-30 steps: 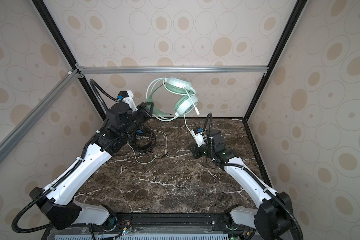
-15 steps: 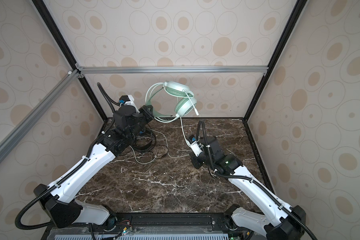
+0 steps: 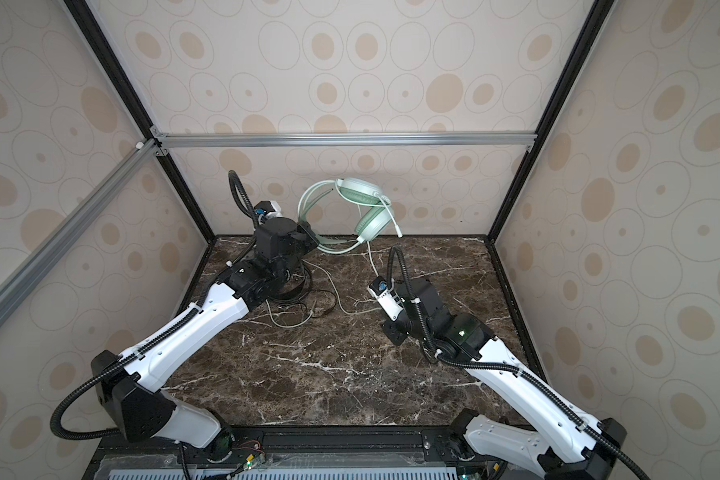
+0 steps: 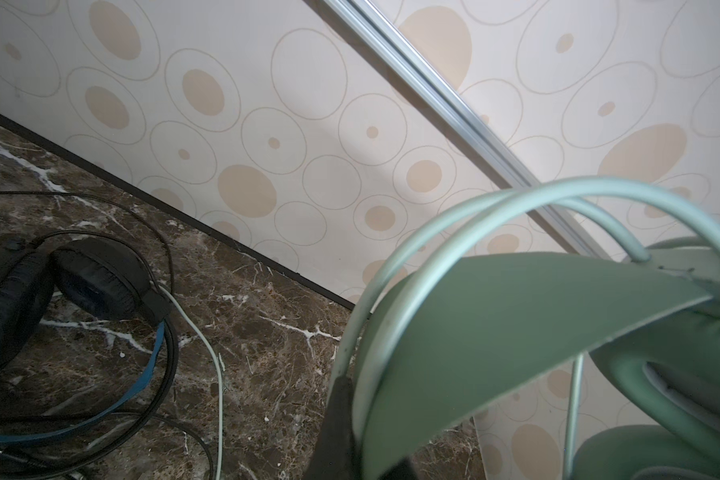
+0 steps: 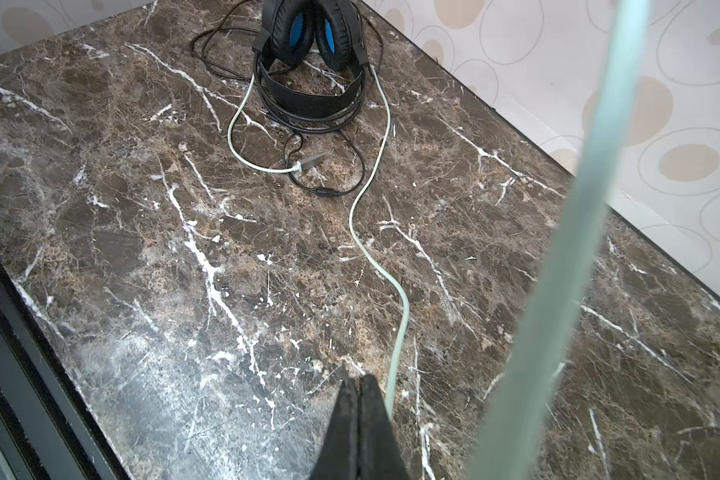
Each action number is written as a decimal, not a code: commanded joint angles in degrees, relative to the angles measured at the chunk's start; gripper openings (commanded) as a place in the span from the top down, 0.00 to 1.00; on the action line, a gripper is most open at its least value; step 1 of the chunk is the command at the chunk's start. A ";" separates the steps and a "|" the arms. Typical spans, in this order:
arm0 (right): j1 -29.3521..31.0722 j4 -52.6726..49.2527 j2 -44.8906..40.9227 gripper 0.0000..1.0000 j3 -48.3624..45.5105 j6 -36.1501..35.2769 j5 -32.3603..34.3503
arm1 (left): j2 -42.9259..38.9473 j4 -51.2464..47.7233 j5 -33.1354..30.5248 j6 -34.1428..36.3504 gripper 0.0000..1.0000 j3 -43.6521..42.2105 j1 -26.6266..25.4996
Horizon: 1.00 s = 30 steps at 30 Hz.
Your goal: Wrap the headphones
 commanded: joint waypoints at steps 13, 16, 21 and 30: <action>2.28 -10.37 3.79 1.00 13.34 -2.18 3.63 | 4.83 0.21 -18.86 18.74 1.00 8.15 -8.66; 2.31 -11.30 4.75 1.00 15.28 -2.04 2.79 | 4.33 1.08 -21.43 22.90 1.00 7.41 -10.29; 2.26 -9.74 5.18 1.00 15.85 -0.95 0.00 | 4.39 2.67 -21.64 26.18 1.00 8.07 -11.46; 2.30 -5.33 5.82 1.00 18.09 2.42 -1.92 | 3.95 9.79 -18.57 38.90 1.00 4.36 -15.00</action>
